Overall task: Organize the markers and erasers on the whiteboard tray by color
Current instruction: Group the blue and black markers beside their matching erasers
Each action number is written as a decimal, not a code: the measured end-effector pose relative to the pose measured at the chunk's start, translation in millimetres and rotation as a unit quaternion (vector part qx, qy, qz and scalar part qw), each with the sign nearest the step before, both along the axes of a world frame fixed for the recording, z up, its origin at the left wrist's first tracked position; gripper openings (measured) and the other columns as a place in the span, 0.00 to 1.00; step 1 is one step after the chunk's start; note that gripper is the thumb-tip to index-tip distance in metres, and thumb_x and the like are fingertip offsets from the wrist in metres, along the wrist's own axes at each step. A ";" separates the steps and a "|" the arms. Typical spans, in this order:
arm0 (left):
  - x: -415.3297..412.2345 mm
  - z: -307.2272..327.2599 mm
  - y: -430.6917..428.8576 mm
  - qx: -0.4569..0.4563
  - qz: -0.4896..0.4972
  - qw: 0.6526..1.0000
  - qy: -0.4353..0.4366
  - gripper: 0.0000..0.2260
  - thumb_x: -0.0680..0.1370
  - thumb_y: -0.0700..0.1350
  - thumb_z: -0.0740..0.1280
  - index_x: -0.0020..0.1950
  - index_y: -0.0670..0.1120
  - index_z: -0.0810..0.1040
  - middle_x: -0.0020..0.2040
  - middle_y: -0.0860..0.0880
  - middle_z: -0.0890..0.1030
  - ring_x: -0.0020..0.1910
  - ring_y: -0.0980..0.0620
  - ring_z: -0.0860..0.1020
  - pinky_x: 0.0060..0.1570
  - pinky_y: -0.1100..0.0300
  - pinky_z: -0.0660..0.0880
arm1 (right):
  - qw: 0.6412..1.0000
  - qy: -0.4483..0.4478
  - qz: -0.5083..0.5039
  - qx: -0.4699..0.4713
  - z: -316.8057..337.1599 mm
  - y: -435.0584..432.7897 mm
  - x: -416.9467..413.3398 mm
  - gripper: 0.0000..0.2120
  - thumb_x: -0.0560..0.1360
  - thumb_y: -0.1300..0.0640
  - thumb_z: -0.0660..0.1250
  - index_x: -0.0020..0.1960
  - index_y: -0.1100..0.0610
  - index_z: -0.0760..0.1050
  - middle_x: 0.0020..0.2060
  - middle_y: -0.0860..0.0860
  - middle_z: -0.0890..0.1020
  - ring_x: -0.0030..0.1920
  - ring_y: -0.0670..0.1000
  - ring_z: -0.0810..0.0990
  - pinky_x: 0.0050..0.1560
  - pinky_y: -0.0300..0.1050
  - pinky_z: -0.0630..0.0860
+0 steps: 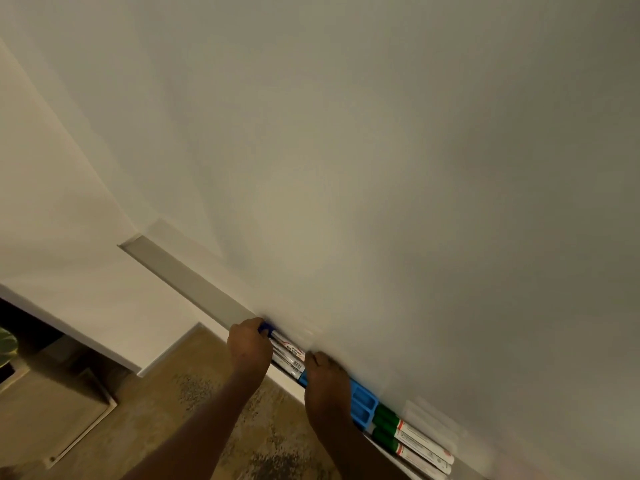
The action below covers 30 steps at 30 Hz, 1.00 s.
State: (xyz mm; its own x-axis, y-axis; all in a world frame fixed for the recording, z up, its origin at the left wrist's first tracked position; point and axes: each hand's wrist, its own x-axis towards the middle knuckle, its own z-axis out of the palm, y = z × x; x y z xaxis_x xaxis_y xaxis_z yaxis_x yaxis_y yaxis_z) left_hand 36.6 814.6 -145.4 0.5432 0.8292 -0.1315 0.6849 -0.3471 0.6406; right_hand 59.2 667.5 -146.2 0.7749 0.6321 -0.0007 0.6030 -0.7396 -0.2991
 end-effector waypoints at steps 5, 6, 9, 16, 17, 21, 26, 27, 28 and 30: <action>-6.2 3.9 -22.5 0.044 -0.033 0.998 -0.018 0.11 0.73 0.34 0.66 0.52 0.41 0.83 0.49 0.41 0.84 0.45 0.44 0.80 0.50 0.51 0.79 | 0.998 0.047 0.031 -0.015 -3.3 -7.4 -1.6 0.16 0.71 0.64 0.69 0.59 0.59 0.76 0.55 0.57 0.81 0.56 0.55 0.78 0.58 0.48 0.75; -7.5 4.3 -28.1 0.045 -0.038 0.998 -0.025 0.10 0.73 0.35 0.66 0.52 0.42 0.83 0.49 0.42 0.85 0.45 0.45 0.80 0.50 0.52 0.79 | 0.998 0.046 0.032 -0.012 -4.0 -7.9 -2.2 0.16 0.74 0.63 0.66 0.61 0.60 0.74 0.59 0.57 0.78 0.60 0.56 0.75 0.62 0.49 0.72; -10.8 5.8 -47.5 0.045 -0.061 0.997 -0.034 0.07 0.74 0.36 0.67 0.49 0.41 0.83 0.46 0.43 0.85 0.44 0.47 0.80 0.46 0.57 0.77 | 0.999 0.037 0.005 0.017 6.2 -19.4 -6.9 0.18 0.63 0.60 0.77 0.52 0.56 0.80 0.49 0.52 0.83 0.51 0.53 0.81 0.51 0.45 0.78; -13.2 6.2 -118.3 0.030 -0.097 0.990 -0.097 0.06 0.76 0.37 0.66 0.45 0.37 0.82 0.41 0.39 0.84 0.39 0.44 0.80 0.42 0.56 0.74 | 0.998 -0.025 -0.029 0.046 11.9 -85.1 -6.6 0.14 0.55 0.57 0.77 0.38 0.51 0.79 0.35 0.47 0.82 0.37 0.50 0.81 0.37 0.39 0.77; -13.1 6.3 -131.7 0.031 -0.112 0.988 -0.100 0.06 0.76 0.37 0.66 0.44 0.37 0.82 0.39 0.39 0.83 0.38 0.44 0.79 0.41 0.55 0.74 | 0.998 -0.029 -0.035 0.050 11.4 -97.8 -5.7 0.12 0.56 0.57 0.76 0.38 0.51 0.78 0.35 0.47 0.82 0.36 0.50 0.80 0.37 0.40 0.77; -13.1 6.9 -179.2 0.010 -0.147 0.983 -0.108 0.07 0.76 0.38 0.66 0.40 0.38 0.81 0.37 0.40 0.82 0.35 0.45 0.77 0.39 0.54 0.73 | 0.995 -0.045 -0.040 0.073 9.7 -139.5 -7.7 0.07 0.62 0.58 0.71 0.40 0.53 0.77 0.36 0.49 0.80 0.37 0.52 0.79 0.36 0.42 0.76; -9.0 15.4 -236.0 0.033 -0.198 0.977 -0.077 0.05 0.74 0.36 0.67 0.39 0.39 0.80 0.36 0.41 0.82 0.37 0.41 0.78 0.42 0.52 0.72 | 0.990 -0.072 -0.053 0.107 12.5 -184.5 -6.8 0.06 0.65 0.55 0.70 0.41 0.51 0.76 0.35 0.48 0.80 0.36 0.52 0.78 0.35 0.43 0.75; -8.7 16.7 -245.1 0.044 -0.208 0.975 -0.065 0.05 0.74 0.35 0.67 0.39 0.39 0.80 0.37 0.41 0.82 0.38 0.41 0.79 0.42 0.53 0.71 | 0.990 -0.076 -0.056 0.108 14.2 -193.1 -7.0 0.06 0.66 0.55 0.69 0.42 0.51 0.76 0.36 0.48 0.80 0.37 0.52 0.78 0.36 0.43 0.75; -8.6 17.4 -253.7 0.040 -0.208 0.975 -0.064 0.05 0.74 0.35 0.66 0.40 0.38 0.80 0.37 0.41 0.82 0.38 0.41 0.79 0.42 0.54 0.71 | 0.990 -0.077 -0.059 0.106 16.0 -201.6 -7.3 0.05 0.66 0.55 0.69 0.42 0.50 0.76 0.37 0.48 0.80 0.38 0.52 0.78 0.37 0.44 0.75; -8.3 18.2 -271.0 0.022 -0.201 0.977 -0.074 0.06 0.75 0.35 0.65 0.41 0.38 0.81 0.38 0.40 0.83 0.38 0.41 0.79 0.42 0.53 0.72 | 0.990 -0.074 -0.066 0.100 20.8 -219.1 -8.5 0.05 0.67 0.55 0.68 0.43 0.50 0.76 0.38 0.48 0.80 0.39 0.52 0.78 0.37 0.44 0.74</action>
State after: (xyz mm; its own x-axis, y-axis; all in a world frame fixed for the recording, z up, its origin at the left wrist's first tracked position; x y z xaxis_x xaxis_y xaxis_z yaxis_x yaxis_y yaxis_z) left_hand 28.3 543.6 -127.1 0.8365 0.5479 0.0030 0.3891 -0.5979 0.7009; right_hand 50.6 448.5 -125.4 0.8325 0.5018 0.2348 0.5540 -0.7492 -0.3630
